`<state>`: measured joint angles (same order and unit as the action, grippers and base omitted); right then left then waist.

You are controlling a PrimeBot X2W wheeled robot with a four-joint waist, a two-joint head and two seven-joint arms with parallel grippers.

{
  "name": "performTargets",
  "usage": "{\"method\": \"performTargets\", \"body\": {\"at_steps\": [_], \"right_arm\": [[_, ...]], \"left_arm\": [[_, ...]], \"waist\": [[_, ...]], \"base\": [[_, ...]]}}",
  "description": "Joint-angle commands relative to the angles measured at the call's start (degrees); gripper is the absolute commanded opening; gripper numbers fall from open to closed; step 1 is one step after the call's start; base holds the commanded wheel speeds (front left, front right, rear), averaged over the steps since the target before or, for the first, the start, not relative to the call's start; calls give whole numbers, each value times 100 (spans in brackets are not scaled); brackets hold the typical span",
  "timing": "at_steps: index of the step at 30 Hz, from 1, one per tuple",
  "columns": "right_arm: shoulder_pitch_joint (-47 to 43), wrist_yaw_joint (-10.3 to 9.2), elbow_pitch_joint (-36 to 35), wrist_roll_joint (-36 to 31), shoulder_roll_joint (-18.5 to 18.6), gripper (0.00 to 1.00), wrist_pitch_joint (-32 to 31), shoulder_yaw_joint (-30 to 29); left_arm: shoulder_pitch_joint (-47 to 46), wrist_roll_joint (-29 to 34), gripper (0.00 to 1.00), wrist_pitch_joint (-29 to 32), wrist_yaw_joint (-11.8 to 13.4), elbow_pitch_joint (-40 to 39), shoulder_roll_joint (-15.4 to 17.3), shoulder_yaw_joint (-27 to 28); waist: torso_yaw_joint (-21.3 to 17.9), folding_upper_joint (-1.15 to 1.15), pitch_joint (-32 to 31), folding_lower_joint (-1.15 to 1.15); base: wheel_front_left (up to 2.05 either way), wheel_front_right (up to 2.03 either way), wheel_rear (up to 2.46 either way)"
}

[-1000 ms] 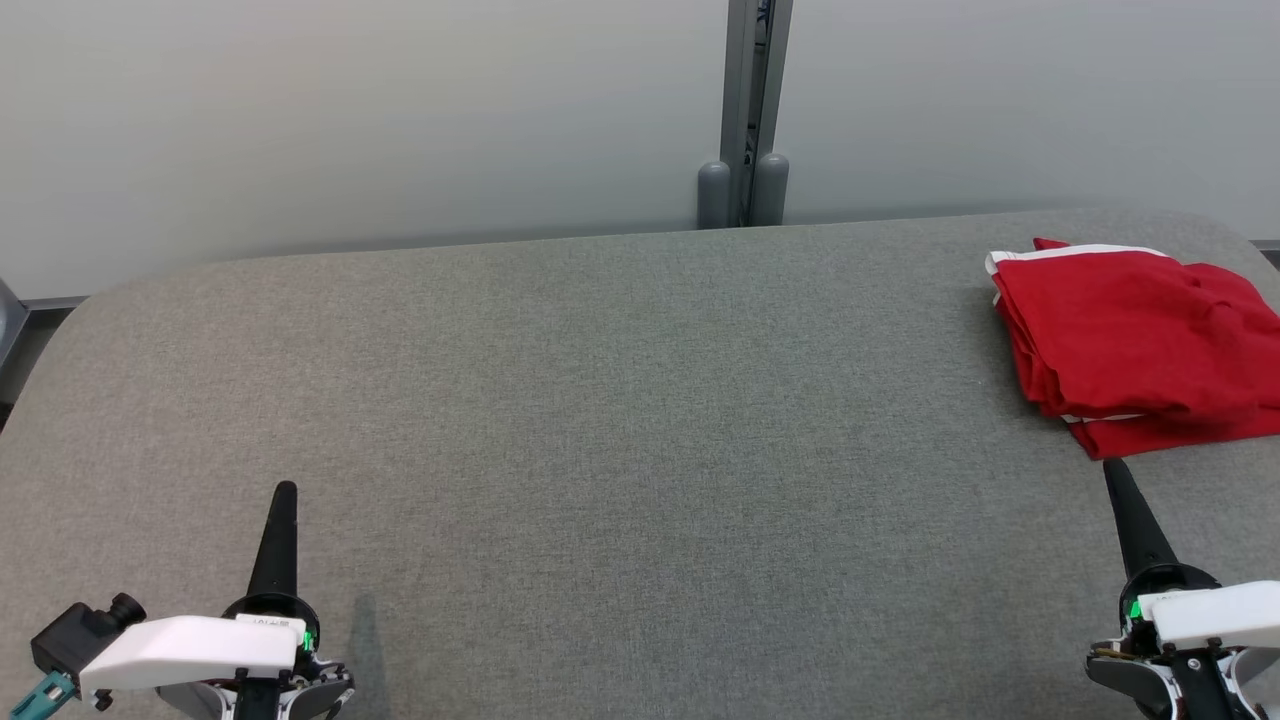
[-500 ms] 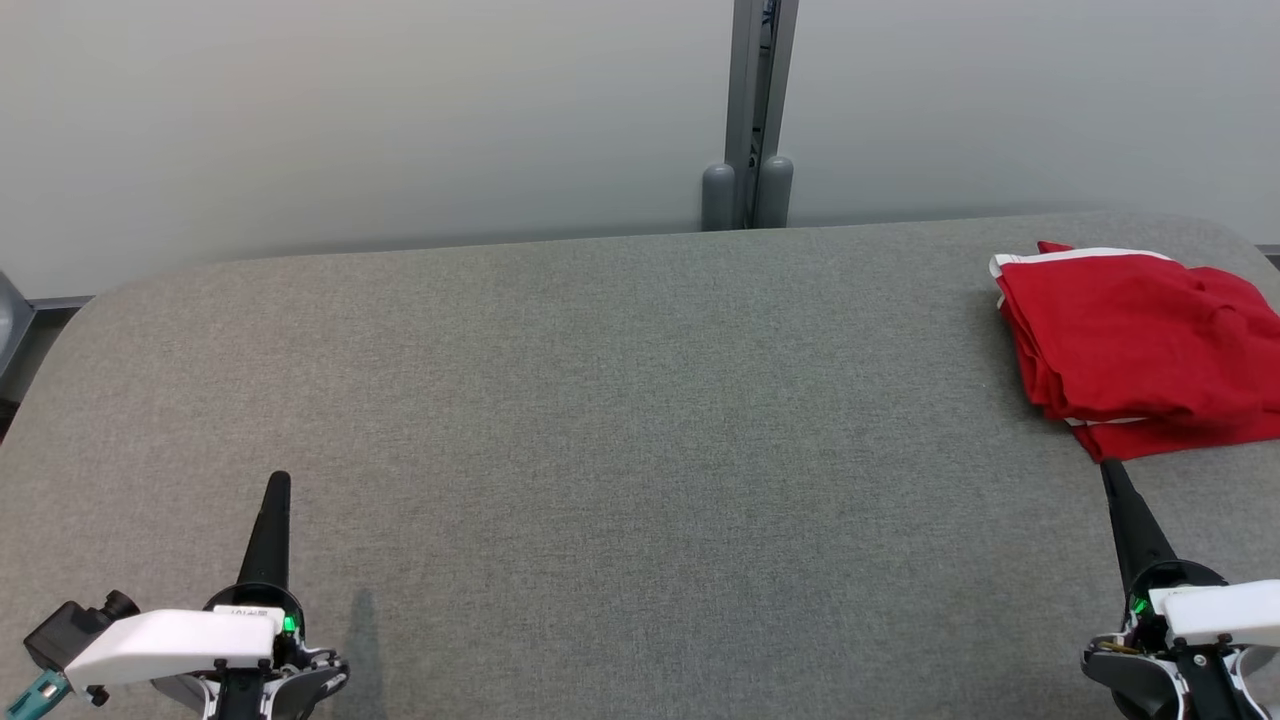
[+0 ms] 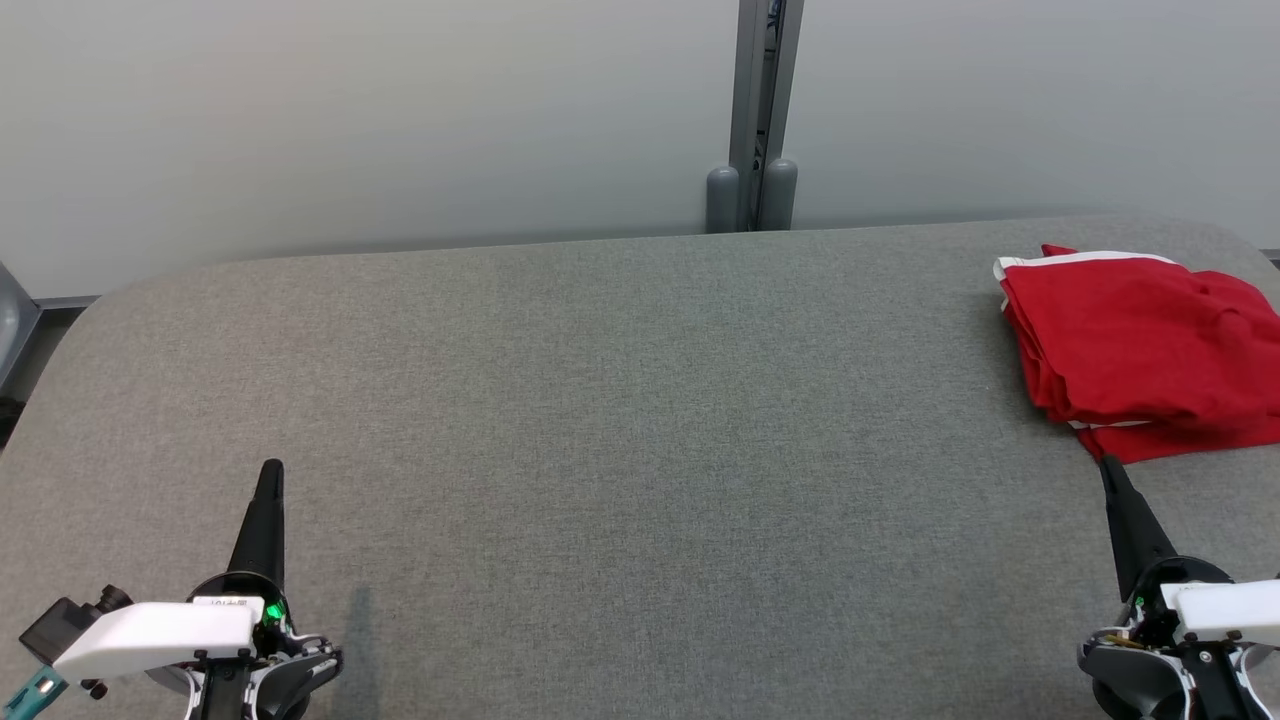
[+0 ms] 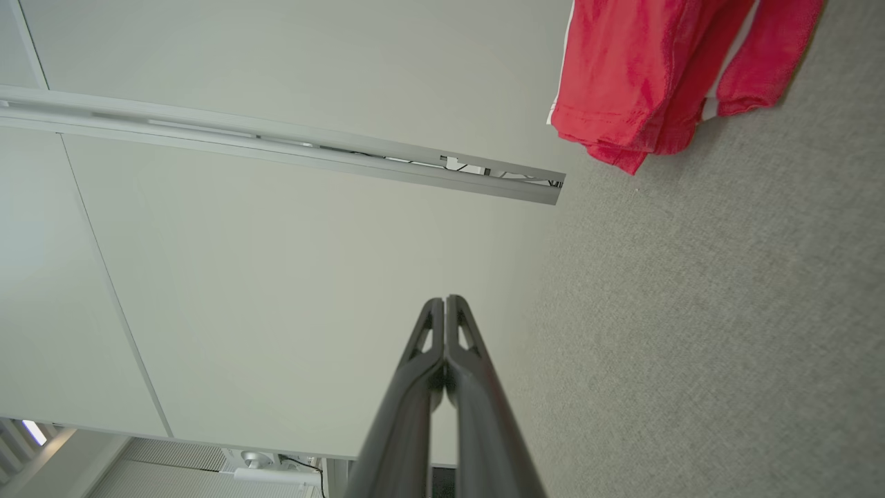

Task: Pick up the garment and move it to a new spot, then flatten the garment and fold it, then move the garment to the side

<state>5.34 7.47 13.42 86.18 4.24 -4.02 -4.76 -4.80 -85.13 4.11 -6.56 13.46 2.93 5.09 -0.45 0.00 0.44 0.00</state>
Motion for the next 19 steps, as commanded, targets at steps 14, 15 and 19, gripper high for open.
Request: {"method": "performTargets", "body": {"at_steps": [14,15,19], "right_arm": [[108,4,50,539,-80,0,-189,-128],[110,4,54,568,-87,0,-204,-132],[105,4,69,658,-111,0,-247,-153]], "left_arm": [[-173,-611,0,185,-101,49,37,111],[-173,-650,0,194,-107,51,37,115],[-177,-756,0,235,-109,66,31,134]], "waist": [[33,0,-19,0],[36,0,-21,0],[45,0,-26,0]], "base": [[0,0,0],[0,0,0],[0,0,0]]}}
